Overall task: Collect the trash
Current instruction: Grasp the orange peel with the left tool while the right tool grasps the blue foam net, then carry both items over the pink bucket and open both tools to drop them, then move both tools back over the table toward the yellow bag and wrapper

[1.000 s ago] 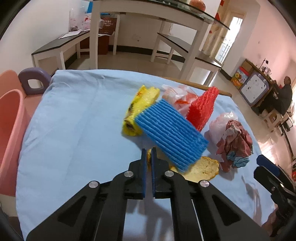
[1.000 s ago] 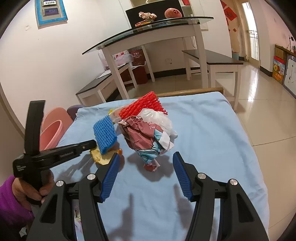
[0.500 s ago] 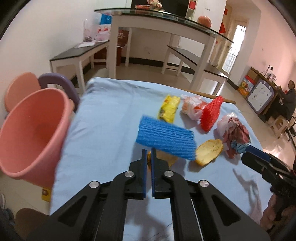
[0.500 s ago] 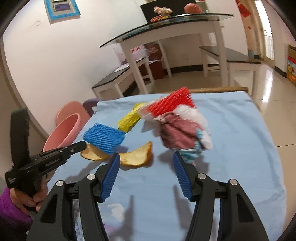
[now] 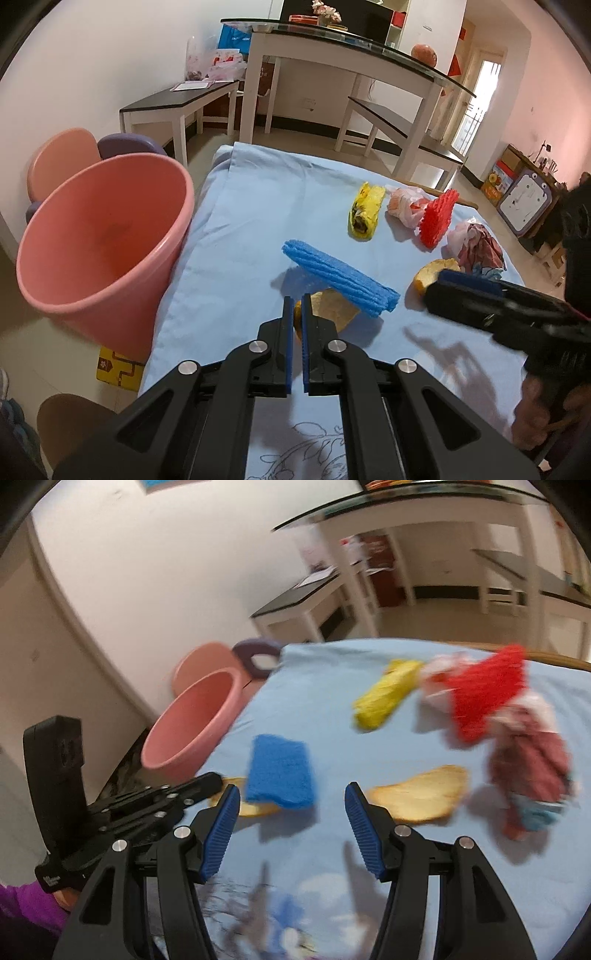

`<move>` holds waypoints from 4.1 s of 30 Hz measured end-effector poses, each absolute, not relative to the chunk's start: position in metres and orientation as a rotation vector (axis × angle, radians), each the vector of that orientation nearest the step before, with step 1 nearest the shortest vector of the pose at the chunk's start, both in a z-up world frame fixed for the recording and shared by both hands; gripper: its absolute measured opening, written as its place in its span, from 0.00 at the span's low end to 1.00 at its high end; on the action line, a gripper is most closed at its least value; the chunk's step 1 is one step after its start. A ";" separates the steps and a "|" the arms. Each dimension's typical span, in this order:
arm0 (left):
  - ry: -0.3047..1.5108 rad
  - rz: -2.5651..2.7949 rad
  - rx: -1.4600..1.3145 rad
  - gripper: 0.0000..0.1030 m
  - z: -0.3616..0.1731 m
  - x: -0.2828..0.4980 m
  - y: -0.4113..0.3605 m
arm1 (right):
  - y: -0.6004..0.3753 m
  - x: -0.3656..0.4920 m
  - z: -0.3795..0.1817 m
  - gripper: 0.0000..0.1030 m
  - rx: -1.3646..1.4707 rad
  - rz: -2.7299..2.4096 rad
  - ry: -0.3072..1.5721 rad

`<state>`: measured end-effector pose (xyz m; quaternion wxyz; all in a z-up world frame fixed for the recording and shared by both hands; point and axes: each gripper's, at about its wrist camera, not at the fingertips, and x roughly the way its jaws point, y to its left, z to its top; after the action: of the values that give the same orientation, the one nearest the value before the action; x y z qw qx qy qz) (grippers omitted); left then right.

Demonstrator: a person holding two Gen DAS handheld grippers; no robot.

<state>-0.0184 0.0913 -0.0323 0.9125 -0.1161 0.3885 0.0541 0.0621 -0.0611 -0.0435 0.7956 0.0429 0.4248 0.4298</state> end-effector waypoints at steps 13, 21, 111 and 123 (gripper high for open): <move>0.789 0.106 -0.270 0.03 -0.036 -0.026 0.101 | -0.008 0.064 -0.070 0.19 -0.045 0.885 0.987; 0.759 0.122 -0.262 0.03 -0.030 -0.032 0.101 | -0.031 0.058 -0.061 0.08 0.022 0.876 0.961; 0.649 0.196 -0.202 0.26 0.017 -0.033 0.090 | -0.117 0.034 -0.025 0.54 0.047 0.676 0.797; 0.730 0.063 -0.168 0.26 0.001 0.018 0.055 | -0.189 0.059 -0.031 0.57 0.085 0.437 0.751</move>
<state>0.0183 0.0551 0.0011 0.9303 -0.0819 0.3563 0.0309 0.0591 -0.1888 -0.0309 0.9063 0.0413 0.3635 0.2116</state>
